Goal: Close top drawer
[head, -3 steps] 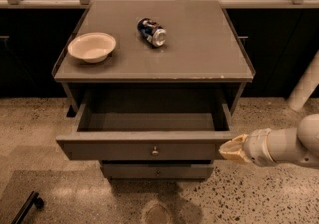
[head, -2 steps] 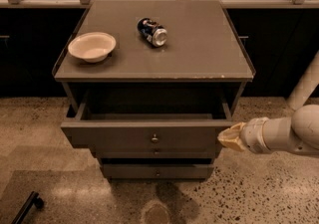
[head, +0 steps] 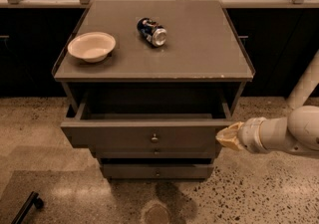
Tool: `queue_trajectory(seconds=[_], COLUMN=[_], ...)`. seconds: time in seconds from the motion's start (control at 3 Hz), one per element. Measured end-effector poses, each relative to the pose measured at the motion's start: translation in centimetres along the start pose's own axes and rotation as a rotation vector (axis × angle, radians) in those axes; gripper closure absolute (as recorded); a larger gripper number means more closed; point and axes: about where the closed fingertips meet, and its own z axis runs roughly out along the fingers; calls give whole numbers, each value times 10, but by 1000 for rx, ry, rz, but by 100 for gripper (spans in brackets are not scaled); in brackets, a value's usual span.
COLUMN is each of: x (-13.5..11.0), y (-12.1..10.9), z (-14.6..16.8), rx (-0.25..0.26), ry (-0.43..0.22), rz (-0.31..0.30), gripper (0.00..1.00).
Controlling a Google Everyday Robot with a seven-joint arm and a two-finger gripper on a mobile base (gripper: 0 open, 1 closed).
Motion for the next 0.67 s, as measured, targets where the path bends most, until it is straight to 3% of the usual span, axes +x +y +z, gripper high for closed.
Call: queue_trajectory(seconds=[0.33, 0.67], x=[-11, -27], y=[-12, -24], z=[13, 31], rx=[15, -4], ry=[-64, -172], rz=[-33, -54], gripper=[100, 100])
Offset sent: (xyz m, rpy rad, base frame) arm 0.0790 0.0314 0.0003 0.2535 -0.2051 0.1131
